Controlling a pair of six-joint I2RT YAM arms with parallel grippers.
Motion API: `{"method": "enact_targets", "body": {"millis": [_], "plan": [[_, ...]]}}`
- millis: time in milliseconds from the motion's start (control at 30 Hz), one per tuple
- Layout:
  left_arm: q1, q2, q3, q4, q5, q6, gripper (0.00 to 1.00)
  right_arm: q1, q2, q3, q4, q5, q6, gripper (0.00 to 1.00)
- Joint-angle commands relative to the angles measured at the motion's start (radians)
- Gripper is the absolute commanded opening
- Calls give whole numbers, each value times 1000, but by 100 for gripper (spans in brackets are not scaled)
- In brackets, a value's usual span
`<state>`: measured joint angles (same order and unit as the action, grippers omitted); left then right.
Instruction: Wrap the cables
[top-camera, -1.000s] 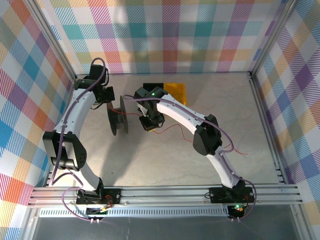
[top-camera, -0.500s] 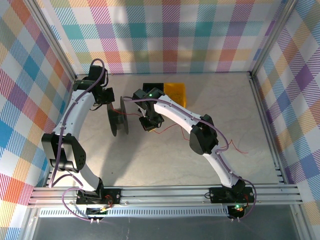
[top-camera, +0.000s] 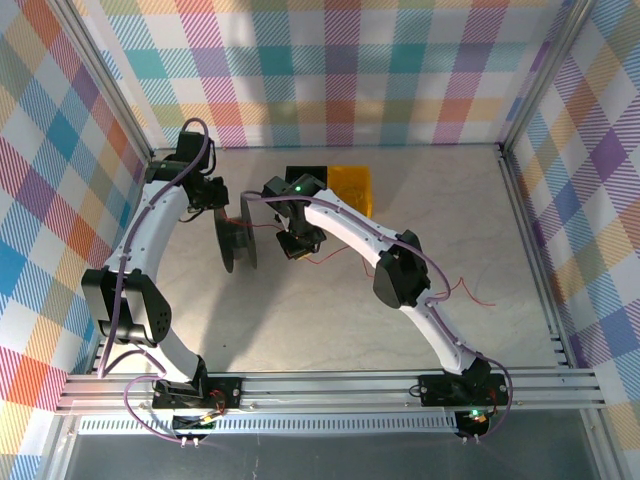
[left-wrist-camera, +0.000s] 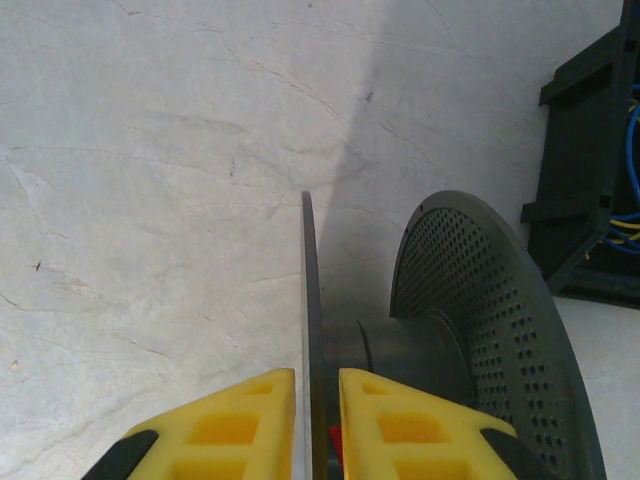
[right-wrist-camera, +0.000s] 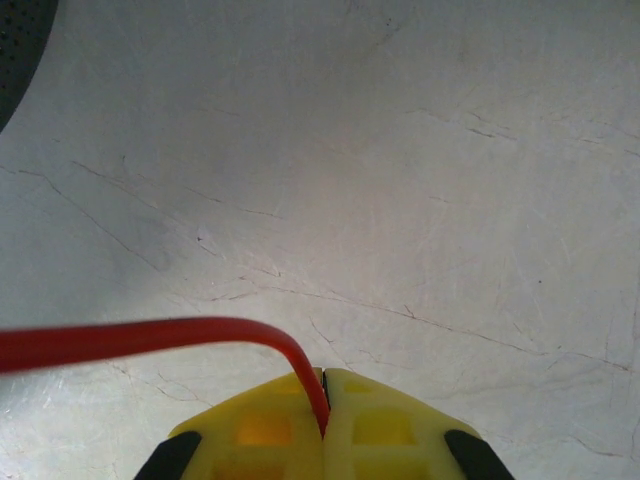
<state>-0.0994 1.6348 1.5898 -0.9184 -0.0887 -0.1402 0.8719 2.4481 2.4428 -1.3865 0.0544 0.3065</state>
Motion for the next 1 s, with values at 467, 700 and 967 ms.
{"method": "enact_targets", "body": {"millis": [467, 700, 967], "plan": [[8, -74, -95, -9, 73, -12, 26, 19, 28, 35, -32, 7, -1, 0], [7, -92, -147, 7, 95, -22, 27, 25, 28, 38, -16, -8, 2, 0], [1, -92, -186, 23, 108, -30, 26, 32, 29, 41, 12, -40, 3, 0]]}}
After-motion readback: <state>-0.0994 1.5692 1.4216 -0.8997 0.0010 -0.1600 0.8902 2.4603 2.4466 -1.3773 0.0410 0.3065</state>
